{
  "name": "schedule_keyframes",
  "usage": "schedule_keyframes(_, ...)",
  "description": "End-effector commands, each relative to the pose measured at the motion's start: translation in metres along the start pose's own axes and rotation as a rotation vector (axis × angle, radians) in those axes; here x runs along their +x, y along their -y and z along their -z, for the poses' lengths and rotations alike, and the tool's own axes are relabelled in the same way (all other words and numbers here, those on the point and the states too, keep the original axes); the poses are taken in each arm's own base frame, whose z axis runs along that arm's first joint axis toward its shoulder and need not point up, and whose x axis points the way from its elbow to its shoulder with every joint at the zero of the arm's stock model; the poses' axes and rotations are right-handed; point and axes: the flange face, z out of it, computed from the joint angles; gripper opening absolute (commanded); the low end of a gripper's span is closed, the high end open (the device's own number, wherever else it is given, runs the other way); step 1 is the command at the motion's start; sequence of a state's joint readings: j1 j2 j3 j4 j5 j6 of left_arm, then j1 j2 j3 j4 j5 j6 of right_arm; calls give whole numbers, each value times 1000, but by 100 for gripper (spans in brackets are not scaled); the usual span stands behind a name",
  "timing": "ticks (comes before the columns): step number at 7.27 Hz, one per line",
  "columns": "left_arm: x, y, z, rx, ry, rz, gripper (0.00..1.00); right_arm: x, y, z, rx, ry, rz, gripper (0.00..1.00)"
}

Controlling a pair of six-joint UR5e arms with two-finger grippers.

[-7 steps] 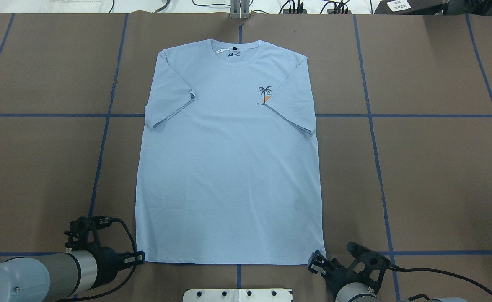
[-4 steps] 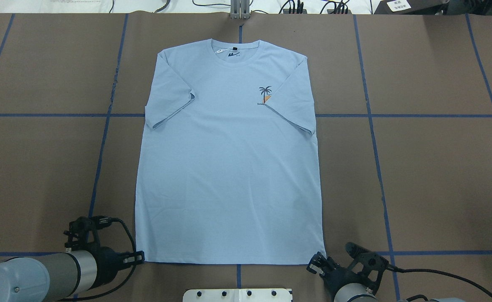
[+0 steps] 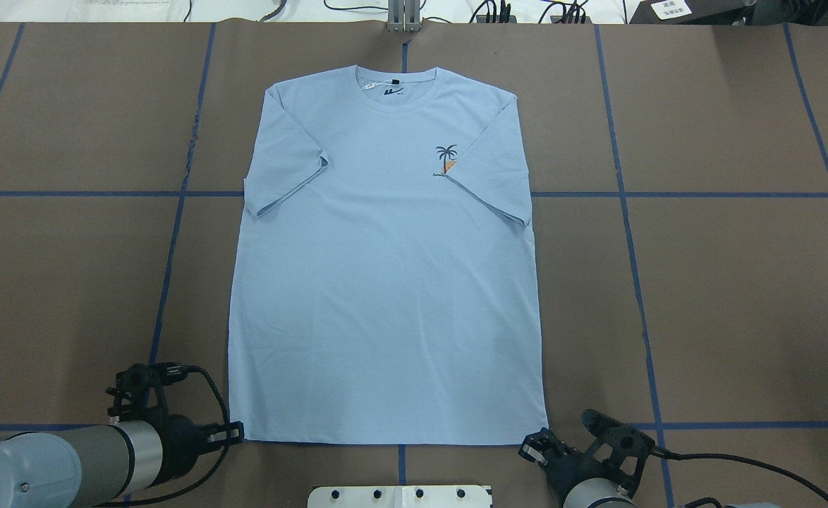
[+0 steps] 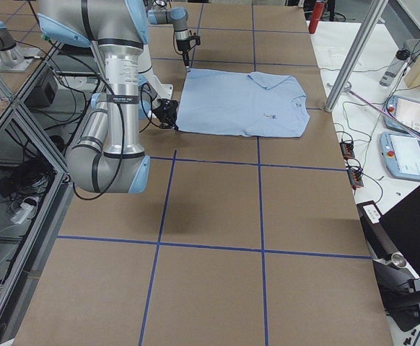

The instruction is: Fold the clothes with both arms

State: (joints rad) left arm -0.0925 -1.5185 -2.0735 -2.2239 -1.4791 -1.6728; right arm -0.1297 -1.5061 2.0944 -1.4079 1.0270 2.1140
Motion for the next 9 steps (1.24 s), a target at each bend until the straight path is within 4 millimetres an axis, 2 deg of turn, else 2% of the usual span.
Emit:
schedule_keyframes(1, 18, 3, 34, -7, -33, -4, 0, -15, 18, 40, 10, -13, 97, 0)
schedule_keyframes(2, 43, 2, 73, -34, -10, -7, 0, -27, 38, 90, -25, -23, 187, 0)
schedule_keyframes(3, 68, -1, 135, -100, -22, -6, 0, -35, 58, 135, -88, -34, 180, 0)
schedule_keyframes(4, 81, -3, 179, -146, -37, -6, 0, -43, 77, 175, -128, -34, 176, 0)
schedule_keyframes(5, 86, 1, 211, -186, -65, 1, 0, -51, 98, 197, -167, -77, 149, 0)
schedule_keyframes(6, 91, 12, 220, -196, -85, -15, 0, -72, 112, 207, -184, -84, 133, 0)
schedule_keyframes(7, 95, 34, 220, -131, -102, -106, 0, -94, 132, 216, -170, -47, 176, 0)
schedule_keyframes(8, 103, 62, 208, -55, -79, -205, 0, -104, 154, 210, -138, -45, 223, 0)
schedule_keyframes(9, 113, 109, 204, 16, -39, -261, 0, -119, 188, 196, -94, -65, 245, 0)
